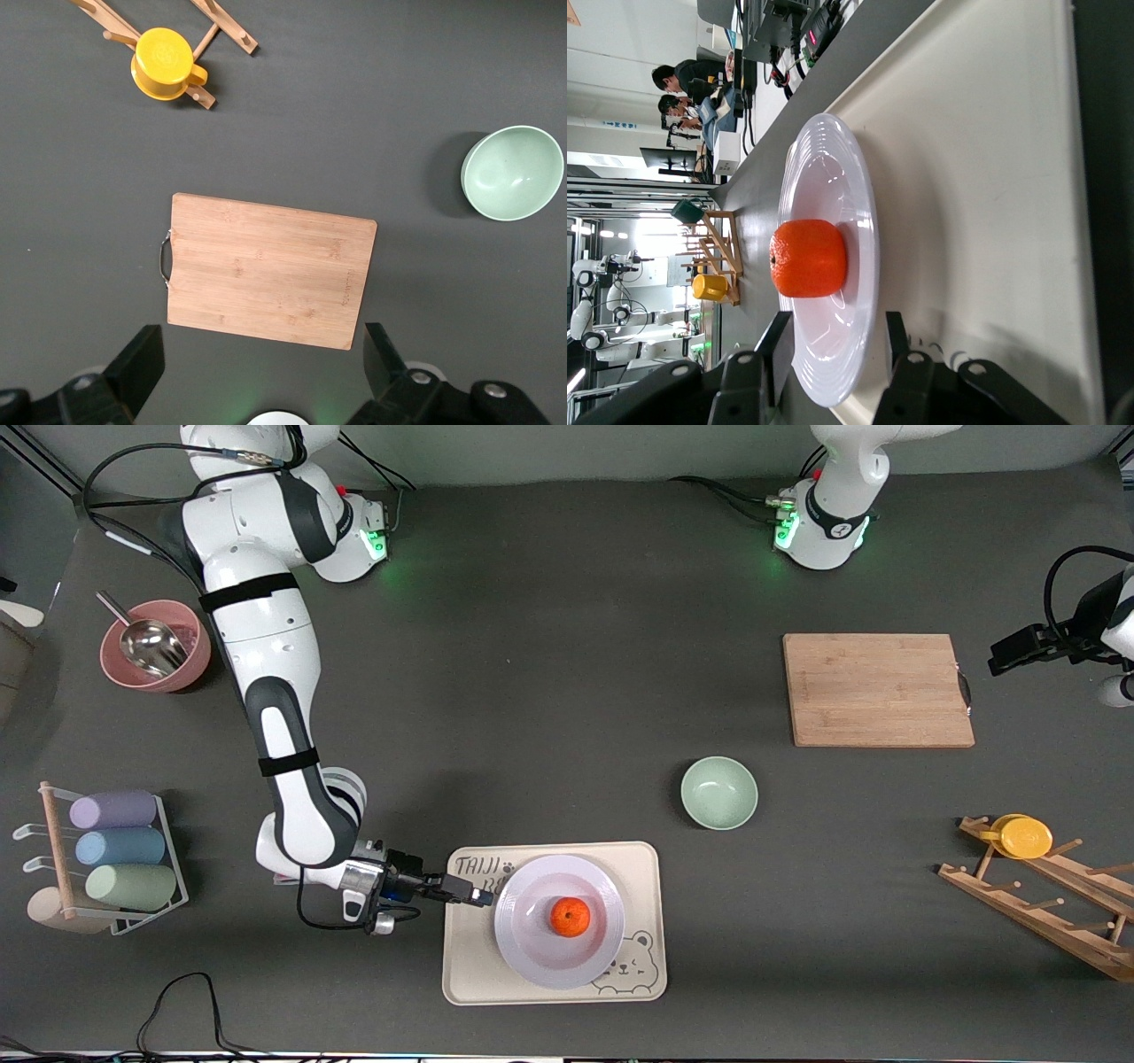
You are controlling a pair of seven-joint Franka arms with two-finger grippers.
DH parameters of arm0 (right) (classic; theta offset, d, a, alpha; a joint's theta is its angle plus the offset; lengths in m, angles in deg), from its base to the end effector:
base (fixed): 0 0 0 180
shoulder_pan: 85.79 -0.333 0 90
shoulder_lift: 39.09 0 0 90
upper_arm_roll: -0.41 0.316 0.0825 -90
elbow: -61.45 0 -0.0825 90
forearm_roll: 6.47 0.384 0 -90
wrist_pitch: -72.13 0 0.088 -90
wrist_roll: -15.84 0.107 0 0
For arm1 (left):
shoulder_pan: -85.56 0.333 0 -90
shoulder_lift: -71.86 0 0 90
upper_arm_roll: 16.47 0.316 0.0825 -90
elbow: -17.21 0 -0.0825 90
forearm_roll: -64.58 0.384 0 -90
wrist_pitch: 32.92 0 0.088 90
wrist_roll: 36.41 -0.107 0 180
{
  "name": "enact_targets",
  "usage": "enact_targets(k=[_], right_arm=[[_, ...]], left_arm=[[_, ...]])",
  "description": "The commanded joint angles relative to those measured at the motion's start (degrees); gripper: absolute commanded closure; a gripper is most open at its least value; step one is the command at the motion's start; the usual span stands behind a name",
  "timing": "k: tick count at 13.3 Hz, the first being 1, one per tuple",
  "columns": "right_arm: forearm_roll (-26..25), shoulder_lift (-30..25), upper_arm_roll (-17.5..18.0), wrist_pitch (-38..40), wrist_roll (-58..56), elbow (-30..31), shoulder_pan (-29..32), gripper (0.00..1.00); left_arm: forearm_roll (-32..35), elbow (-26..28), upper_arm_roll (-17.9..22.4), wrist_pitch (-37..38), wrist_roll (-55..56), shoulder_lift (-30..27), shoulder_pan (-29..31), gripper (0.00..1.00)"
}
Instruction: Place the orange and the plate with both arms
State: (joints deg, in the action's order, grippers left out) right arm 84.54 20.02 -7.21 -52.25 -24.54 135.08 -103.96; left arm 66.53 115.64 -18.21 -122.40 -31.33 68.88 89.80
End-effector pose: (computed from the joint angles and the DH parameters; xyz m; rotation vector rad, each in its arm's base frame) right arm 0.7235 0.2002 0.1344 -2.0537 0.1472 -0.2249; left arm 0.5318 0.0265 0.5830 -3.0929 -0.2028 0.1604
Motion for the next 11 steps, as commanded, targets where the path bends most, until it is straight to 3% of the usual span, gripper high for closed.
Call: enact_targets(k=[1, 6, 7, 9, 11], right_arm=[[-5.0, -4.0, -1.1, 2.6, 1.5, 3.7, 0.8, 0.51], [-28.7, -16.8, -1.1, 7.6, 14.4, 12.2, 5.8, 0.39], [-34.5, -19.8, -1.1, 8.4, 16.0, 13.8, 6.4, 0.32], [-44.1, -25.9, -1.3, 10.4, 17.3, 17.3, 7.4, 0.05], [-54.5, -31.1, -2.2, 13.4, 17.8, 18.9, 8.1, 0.00]], left_arm=[[0.2, -0.7, -0.1, 0.3, -1.0, -0.1, 0.3, 0.00], [0.2, -0.7, -0.1, 0.6, -1.0, -0.1, 0.3, 0.00], [0.2, -0.7, -0.1, 0.6, -1.0, -0.1, 0.3, 0.00], [0.2, -0.7, -0.1, 0.5, -1.0, -0.1, 0.3, 0.00], [0.2, -0.7, 0.2, 0.5, -1.0, -0.1, 0.3, 0.00]])
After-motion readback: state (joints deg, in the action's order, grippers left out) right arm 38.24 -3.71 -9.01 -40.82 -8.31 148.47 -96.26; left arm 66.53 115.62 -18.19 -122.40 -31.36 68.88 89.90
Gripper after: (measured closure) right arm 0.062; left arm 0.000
